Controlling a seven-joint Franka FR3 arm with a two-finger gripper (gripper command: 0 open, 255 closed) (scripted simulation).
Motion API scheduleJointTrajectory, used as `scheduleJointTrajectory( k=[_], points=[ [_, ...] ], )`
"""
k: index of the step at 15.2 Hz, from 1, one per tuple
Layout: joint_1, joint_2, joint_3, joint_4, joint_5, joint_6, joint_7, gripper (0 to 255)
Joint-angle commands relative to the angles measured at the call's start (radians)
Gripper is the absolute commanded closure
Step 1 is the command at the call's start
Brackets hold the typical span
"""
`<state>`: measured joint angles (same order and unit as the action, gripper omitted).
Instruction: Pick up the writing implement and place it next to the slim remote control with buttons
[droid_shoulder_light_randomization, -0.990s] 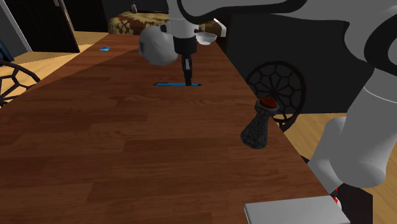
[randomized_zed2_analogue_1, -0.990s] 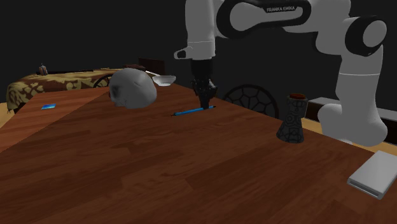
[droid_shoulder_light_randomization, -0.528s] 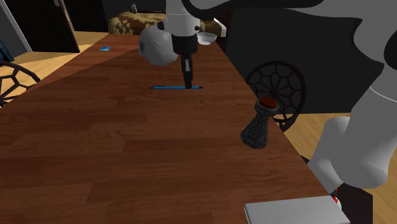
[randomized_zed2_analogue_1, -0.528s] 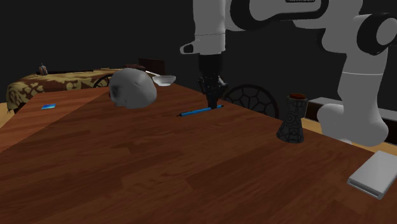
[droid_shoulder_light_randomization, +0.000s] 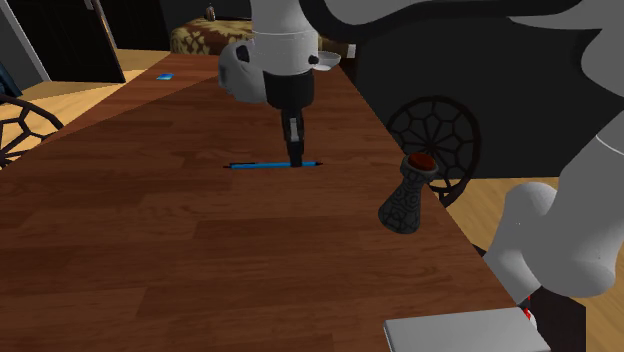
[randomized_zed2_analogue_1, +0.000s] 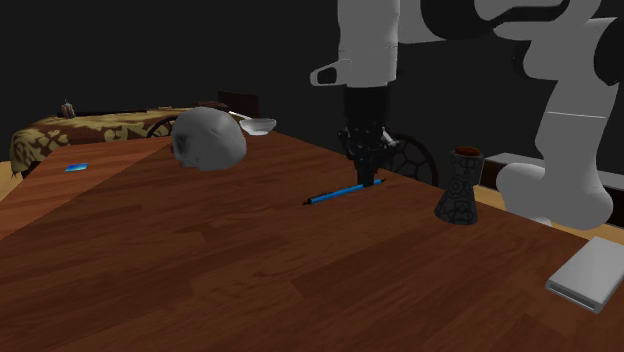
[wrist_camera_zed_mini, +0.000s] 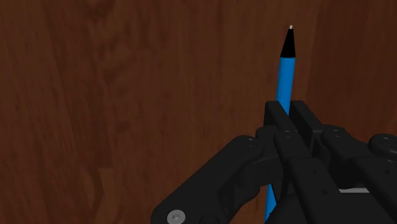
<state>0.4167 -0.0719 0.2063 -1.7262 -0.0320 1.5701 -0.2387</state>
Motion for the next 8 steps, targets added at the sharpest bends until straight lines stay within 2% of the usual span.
scheduleJointTrajectory(
  k=[1, 8],
  points=[
    [0.022, -0.013, 0.025, -0.016, 0.008, 0.002, 0.047, 255],
    [0.098, -0.021, 0.116, -0.021, 0.034, -0.005, 0.213, 255]
  ],
)
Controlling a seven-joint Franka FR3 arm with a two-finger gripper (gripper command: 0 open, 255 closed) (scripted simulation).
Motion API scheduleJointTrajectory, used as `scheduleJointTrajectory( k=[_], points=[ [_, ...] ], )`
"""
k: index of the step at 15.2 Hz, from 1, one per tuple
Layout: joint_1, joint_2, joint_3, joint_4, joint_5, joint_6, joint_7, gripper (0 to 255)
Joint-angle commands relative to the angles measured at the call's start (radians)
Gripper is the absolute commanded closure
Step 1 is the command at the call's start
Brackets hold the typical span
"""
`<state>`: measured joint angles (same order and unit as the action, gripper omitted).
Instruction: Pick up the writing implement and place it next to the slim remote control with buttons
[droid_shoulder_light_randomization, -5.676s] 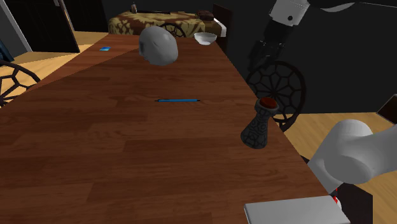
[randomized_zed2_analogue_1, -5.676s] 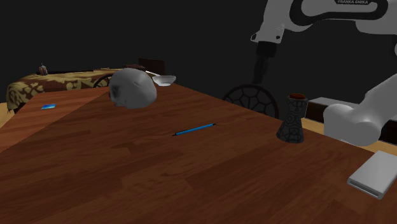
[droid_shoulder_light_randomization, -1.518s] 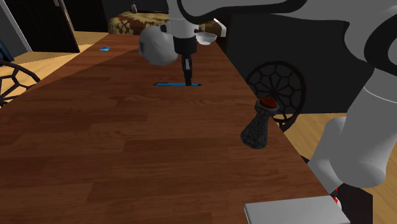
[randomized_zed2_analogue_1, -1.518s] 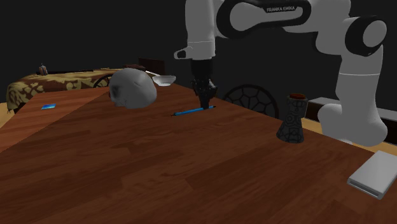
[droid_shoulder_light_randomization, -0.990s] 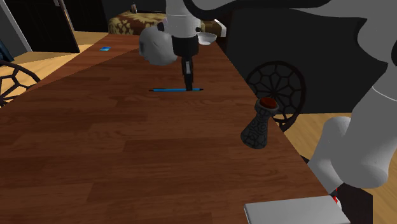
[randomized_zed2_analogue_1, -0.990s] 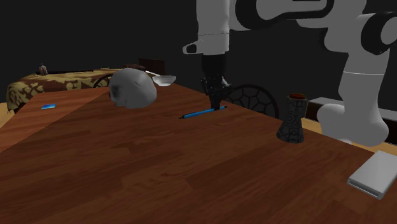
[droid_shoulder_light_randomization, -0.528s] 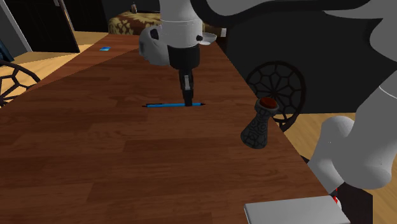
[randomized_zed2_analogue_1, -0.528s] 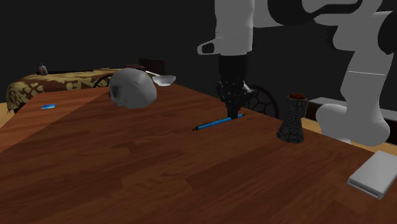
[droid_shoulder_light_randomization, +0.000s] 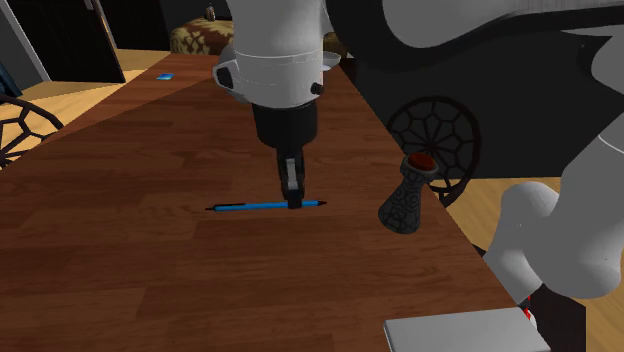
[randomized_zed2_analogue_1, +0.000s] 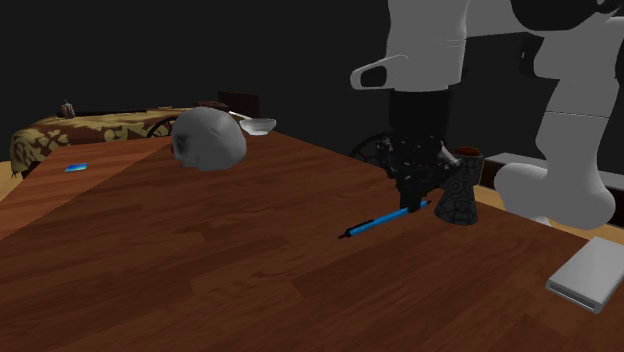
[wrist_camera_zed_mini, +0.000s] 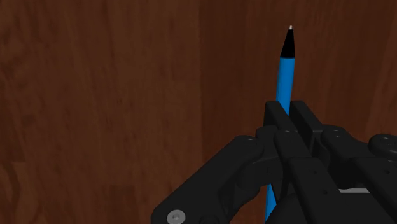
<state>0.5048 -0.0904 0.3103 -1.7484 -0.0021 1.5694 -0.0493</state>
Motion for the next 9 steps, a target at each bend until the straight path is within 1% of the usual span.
scheduleJointTrajectory(
  k=[1, 9],
  points=[
    [0.021, 0.0, 0.025, 0.005, 0.006, -0.006, 0.048, 255],
    [0.108, 0.061, 0.129, 0.074, 0.008, -0.019, 0.241, 255]
  ],
)
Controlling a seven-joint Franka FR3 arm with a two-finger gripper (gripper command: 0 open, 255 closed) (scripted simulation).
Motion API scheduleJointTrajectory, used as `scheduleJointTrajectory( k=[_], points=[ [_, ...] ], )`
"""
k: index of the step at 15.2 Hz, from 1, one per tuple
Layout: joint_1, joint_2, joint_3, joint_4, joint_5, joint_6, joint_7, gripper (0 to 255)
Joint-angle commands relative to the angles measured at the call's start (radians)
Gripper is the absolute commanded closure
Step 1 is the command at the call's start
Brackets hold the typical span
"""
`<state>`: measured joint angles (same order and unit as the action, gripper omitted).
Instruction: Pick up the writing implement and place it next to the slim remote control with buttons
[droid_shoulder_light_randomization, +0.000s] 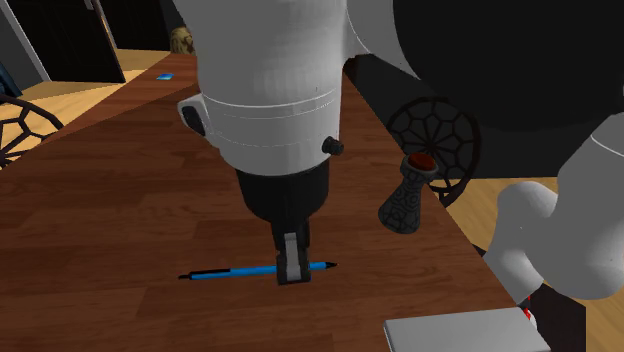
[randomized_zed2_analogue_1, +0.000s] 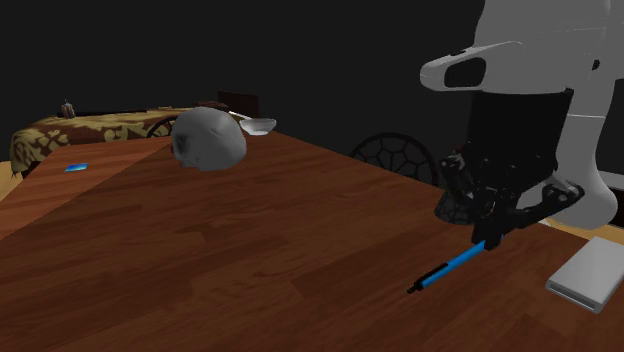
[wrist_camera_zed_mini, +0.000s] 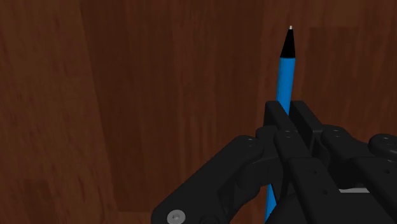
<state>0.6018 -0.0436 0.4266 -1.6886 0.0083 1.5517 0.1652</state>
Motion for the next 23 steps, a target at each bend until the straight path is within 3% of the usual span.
scheduleJointTrajectory(
  k=[1, 14, 22, 23],
  points=[
    [0.011, 0.012, 0.013, -0.002, -0.002, 0.012, 0.026, 255],
    [0.011, 0.004, 0.013, -0.191, 0.002, 0.195, 0.024, 255],
    [0.011, 0.004, 0.013, -0.191, 0.002, 0.195, 0.024, 255],
    [0.011, 0.004, 0.013, -0.191, 0.002, 0.195, 0.024, 0]
  ],
)
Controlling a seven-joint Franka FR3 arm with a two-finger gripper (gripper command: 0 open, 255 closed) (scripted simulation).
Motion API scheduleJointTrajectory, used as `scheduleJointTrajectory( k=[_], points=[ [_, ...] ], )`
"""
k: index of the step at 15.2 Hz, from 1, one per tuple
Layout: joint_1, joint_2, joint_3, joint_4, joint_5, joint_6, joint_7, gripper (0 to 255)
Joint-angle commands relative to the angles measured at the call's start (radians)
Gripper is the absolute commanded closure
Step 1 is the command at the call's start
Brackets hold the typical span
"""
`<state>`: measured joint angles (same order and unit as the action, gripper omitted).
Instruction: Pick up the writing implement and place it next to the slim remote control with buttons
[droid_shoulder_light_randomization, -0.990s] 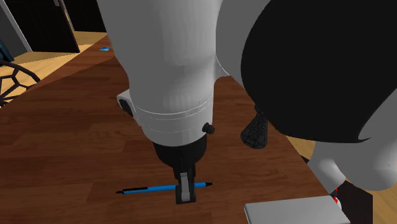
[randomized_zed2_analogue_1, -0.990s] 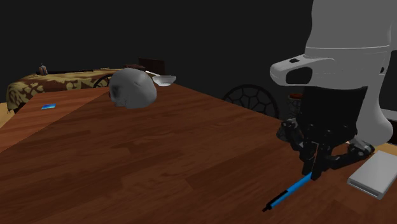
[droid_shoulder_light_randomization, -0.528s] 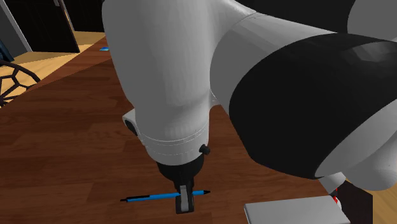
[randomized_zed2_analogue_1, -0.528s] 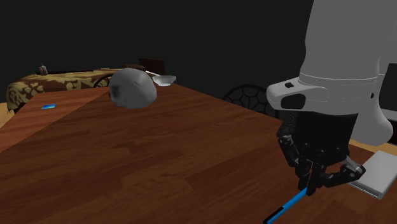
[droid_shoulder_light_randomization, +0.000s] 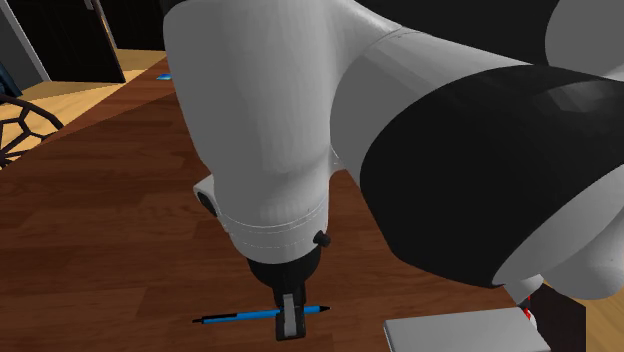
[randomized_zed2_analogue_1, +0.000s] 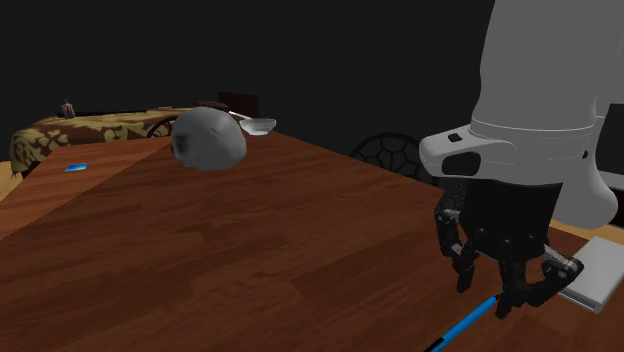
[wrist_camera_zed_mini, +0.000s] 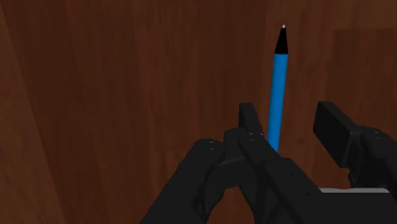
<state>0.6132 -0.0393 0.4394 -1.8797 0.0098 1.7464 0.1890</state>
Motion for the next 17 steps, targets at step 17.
scheduleJointTrajectory(
  k=[17],
  points=[
    [0.001, 0.018, 0.002, 0.145, -0.007, -0.13, 0.006, 0]
  ],
)
